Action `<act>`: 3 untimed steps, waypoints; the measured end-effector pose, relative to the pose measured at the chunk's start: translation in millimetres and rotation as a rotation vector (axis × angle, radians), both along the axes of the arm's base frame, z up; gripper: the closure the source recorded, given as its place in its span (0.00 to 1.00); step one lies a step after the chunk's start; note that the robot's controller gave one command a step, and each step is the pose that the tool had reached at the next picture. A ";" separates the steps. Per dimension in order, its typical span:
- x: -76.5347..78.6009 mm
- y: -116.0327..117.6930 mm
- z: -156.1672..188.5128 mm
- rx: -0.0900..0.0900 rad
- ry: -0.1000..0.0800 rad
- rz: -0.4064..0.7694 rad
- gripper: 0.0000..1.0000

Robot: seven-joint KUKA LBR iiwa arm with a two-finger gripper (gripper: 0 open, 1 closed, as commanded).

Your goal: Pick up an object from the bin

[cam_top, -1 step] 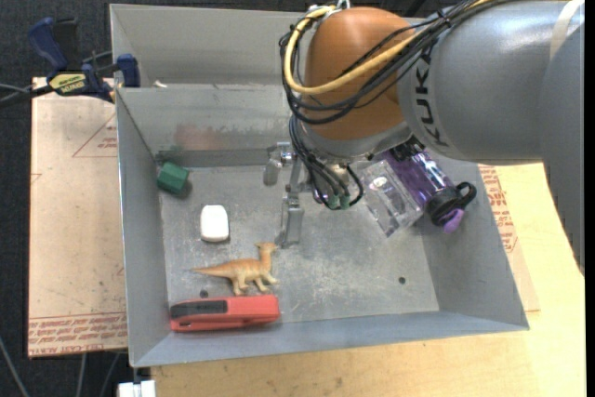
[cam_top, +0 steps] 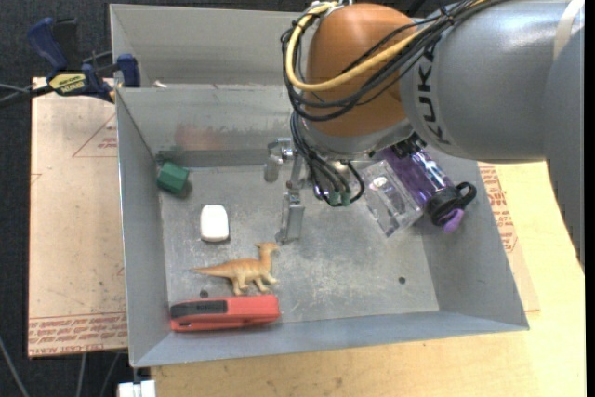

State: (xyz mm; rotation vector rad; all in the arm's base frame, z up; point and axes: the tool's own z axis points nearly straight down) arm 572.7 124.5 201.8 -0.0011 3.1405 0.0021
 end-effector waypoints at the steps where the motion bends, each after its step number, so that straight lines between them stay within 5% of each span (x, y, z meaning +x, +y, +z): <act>1: -5.6 4.0 -26.7 0.001 -0.007 0.126 0.00; 2: -30.6 18.6 -58.7 0.000 0.003 0.489 0.00; 3: -39.3 22.7 -56.5 0.000 -0.003 0.547 0.00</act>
Offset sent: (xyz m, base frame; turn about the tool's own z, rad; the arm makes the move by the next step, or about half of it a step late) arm -0.0385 0.0243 -0.0589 -0.5270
